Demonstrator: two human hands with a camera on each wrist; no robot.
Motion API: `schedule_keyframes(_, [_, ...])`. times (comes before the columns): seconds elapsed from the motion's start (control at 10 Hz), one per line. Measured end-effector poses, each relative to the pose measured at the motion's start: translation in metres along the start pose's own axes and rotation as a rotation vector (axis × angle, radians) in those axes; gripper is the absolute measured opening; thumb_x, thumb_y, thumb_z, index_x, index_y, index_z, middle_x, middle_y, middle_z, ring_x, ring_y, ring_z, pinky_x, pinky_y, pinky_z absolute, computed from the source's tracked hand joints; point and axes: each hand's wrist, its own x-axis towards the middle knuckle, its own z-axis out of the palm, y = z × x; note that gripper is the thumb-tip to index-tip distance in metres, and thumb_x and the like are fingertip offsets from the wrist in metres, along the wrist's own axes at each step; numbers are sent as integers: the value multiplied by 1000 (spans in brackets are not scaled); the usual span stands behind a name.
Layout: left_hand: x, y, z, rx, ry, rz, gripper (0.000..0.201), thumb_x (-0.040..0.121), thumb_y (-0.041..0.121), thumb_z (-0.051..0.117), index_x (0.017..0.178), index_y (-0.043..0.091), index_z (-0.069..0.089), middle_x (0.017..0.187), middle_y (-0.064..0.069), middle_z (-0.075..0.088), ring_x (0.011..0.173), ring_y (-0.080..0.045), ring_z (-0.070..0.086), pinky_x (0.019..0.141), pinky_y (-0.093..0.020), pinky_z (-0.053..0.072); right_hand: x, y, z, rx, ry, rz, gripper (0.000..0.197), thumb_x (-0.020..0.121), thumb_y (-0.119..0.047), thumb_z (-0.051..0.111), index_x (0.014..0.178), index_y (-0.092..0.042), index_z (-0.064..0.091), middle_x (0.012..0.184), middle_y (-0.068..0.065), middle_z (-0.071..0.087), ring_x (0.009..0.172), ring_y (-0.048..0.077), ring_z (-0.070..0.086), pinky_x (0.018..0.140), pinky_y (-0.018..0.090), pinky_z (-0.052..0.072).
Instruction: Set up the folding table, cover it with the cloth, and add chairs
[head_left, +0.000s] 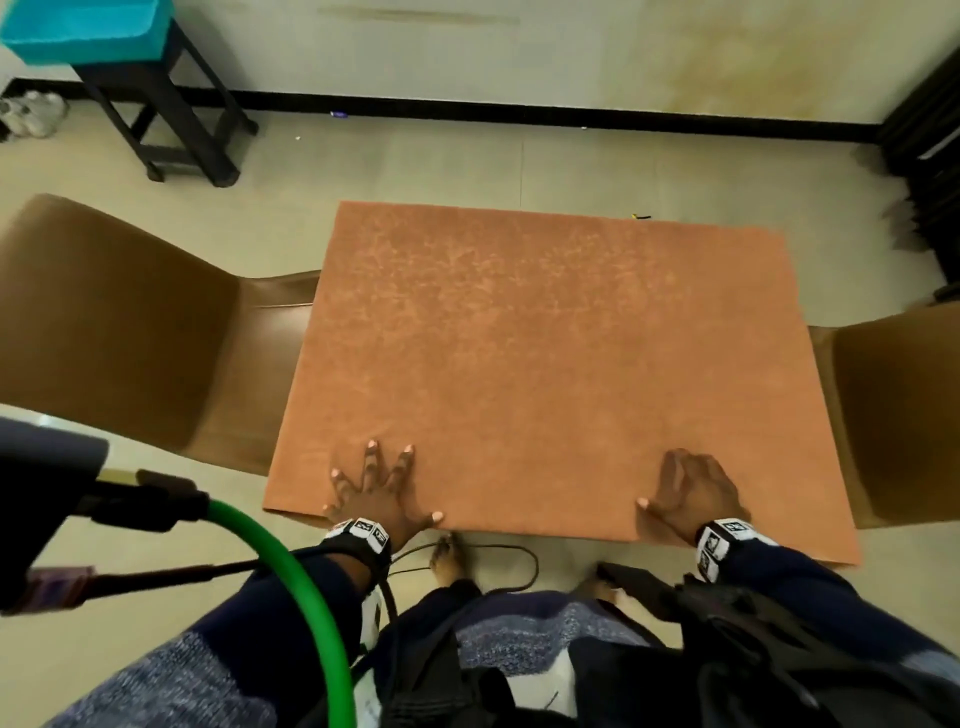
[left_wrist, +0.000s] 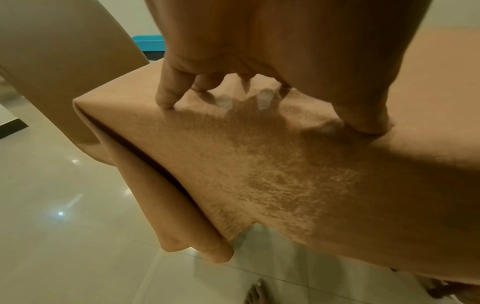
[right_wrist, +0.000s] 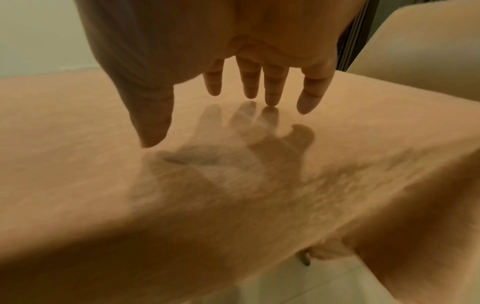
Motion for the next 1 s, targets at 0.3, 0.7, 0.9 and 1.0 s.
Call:
schedule_keyframes(0.3, [5, -29, 0, -66, 29, -61, 108, 64, 92, 44, 149, 57, -14, 164, 1, -28, 148, -51, -14, 115, -71, 9, -37, -43, 14, 85, -10, 38, 108, 59, -73, 73, 149, -38, 27, 157, 1, 20, 143, 34, 32, 111, 51, 41])
schedule_keyframes(0.7, [-18, -40, 18, -24, 183, -178, 109, 78, 74, 58, 159, 25, 4, 164, -21, 4, 151, -42, 7, 123, -51, 14, -66, 24, 12, -17, -123, -98, 109, 80, -59, 72, 162, -26, 9, 170, 5, 1, 155, 30, 11, 125, 35, 19])
schedule_keyframes(0.9, [-36, -54, 28, -107, 55, -168, 120, 69, 72, 72, 159, 33, 3, 165, -14, -2, 148, -41, 23, 119, -47, 30, -83, 26, -1, -38, -169, -94, 101, 82, -54, 73, 160, -23, 17, 169, 8, 7, 154, 30, 17, 123, 36, 23])
schedule_keyframes(1.0, [-43, -42, 9, -66, 34, -101, 111, 70, 76, 67, 156, 23, 20, 154, -18, 24, 135, -40, 40, 112, -44, 38, -86, 14, -13, -7, -191, -114, 74, 85, -52, 72, 146, -20, 45, 149, 8, 47, 132, 25, 51, 108, 31, 42])
